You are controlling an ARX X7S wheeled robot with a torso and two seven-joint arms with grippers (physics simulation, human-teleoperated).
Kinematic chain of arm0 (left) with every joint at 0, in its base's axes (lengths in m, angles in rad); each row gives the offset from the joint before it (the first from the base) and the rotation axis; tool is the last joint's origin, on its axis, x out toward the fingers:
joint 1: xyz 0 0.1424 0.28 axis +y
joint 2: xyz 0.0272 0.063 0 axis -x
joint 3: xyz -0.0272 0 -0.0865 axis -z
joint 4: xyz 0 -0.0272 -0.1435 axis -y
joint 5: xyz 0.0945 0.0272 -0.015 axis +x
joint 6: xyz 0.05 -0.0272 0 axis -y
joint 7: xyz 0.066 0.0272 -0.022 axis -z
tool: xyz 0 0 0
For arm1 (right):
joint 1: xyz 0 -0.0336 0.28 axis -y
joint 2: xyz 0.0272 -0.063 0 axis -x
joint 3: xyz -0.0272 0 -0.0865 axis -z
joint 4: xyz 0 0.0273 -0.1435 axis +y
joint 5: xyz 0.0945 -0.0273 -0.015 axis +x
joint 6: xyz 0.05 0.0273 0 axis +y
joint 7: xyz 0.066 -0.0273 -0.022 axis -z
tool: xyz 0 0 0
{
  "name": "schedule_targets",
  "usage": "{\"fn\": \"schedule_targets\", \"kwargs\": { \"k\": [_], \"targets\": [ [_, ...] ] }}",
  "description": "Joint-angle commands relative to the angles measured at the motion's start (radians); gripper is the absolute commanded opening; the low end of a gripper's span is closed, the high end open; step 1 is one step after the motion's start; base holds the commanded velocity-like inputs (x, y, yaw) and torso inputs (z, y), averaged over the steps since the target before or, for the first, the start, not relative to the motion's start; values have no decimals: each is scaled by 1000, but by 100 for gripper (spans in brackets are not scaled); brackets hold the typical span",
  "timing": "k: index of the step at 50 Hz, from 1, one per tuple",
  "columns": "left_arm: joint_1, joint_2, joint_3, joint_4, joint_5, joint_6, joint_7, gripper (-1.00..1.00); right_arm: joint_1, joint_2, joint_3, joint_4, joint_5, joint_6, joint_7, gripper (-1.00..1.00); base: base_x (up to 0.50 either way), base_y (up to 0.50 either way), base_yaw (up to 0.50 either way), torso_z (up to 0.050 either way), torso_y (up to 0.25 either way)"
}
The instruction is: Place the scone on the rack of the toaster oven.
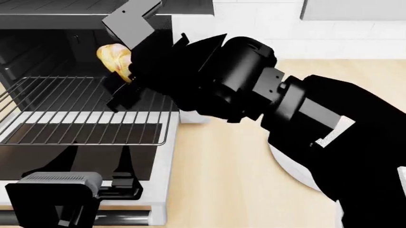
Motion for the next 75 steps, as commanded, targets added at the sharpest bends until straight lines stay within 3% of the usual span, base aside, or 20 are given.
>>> {"fn": "schedule_targets", "kwargs": {
  "k": [1,15,44,45,64,75],
  "targets": [
    [71,6,17,-31,-23,3,2,100,5,-4,-194,137,84,-221,-78,-100,0,0,0,0,0],
    [82,4,11,-51,-32,26,17,100,-2,-4,-272,227,141,-390,-142,-100,3,0,-2,0,0],
    [88,12,3,-59,-40,26,29,100,2,-4,-277,198,161,-406,-162,-100,34,13,17,0,0],
    [89,11,3,-58,-40,26,29,100,5,-4,-277,197,164,-405,-161,100,34,15,20,0,0],
    [91,10,-2,-43,-34,17,25,100,102,-3,-271,186,214,-372,-94,100,11,5,7,0,0],
    [91,8,-5,-30,-29,8,20,100,160,88,-237,10,263,-321,30,100,0,0,0,0,0]
  ]
}}
